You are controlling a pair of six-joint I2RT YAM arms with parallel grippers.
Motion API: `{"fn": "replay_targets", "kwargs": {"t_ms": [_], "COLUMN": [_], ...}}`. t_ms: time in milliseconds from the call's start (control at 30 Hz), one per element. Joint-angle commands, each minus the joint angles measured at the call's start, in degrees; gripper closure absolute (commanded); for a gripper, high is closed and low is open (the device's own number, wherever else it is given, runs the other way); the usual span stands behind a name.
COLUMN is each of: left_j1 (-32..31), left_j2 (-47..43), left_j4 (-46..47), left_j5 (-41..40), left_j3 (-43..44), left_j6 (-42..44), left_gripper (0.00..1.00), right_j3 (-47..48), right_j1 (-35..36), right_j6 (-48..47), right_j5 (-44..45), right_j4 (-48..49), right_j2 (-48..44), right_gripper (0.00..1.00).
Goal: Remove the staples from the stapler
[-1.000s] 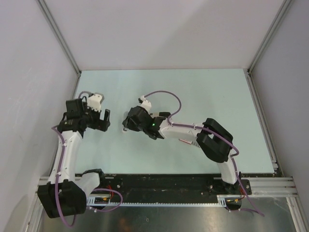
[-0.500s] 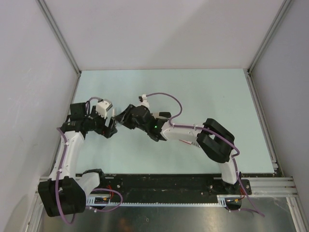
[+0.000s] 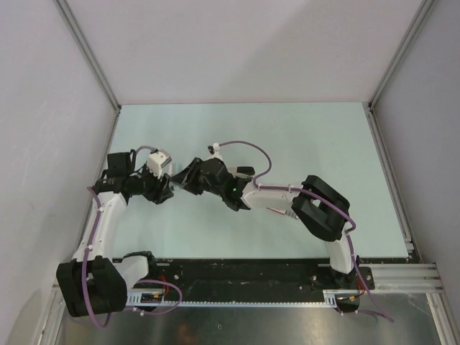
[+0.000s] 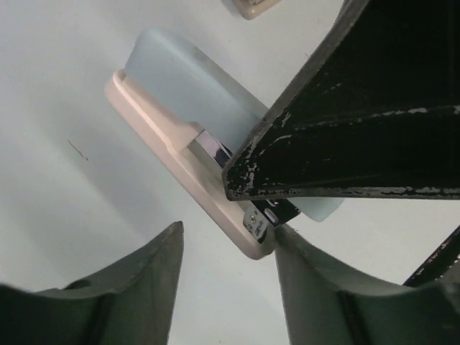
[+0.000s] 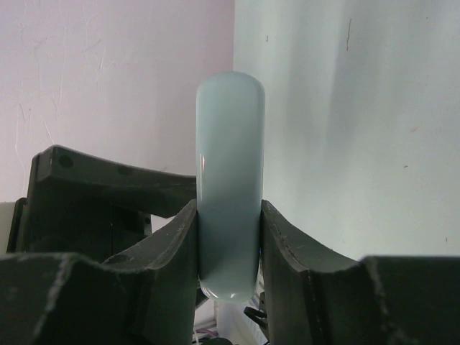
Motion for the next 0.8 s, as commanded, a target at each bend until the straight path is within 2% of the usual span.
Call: {"fn": "replay_targets", "kwargs": {"t_ms": [0, 67, 133, 467, 767], "left_j1": [-0.2, -0.2, -0.2, -0.2, -0.2], "left_j2": [-1.2, -1.1, -1.0, -3.4, -4.0], "left_j4": [0.7, 0.7, 0.7, 0.7, 0.6], "left_j5": [2.6, 2.7, 2.7, 1.0, -1.5], "left_j3": [0.5, 0.7, 1.0, -0.2, -1.3], "left_j6": [4.1, 4.4, 4.3, 6.5, 10.2], "left_gripper": [0.56, 0.79, 0.89, 0.95, 1.00], "right_j3": [-0.6, -0.7, -0.7, -0.6, -0.8], "right_j1": [-0.3, -0.3, -0.4, -0.9, -2.4], "right_j6": [0.7, 1.1, 1.5, -1.1, -10.4], "right_j5": [-2.1, -2.7, -2.8, -6.2, -17.4], "right_j4": [3.8, 4.2, 4.6, 3.2, 3.8], "right_j2": [-2.5, -2.2, -1.9, -1.7, -0.2], "right_gripper": [1.00, 1.00, 1.00, 1.00, 1.00]}}
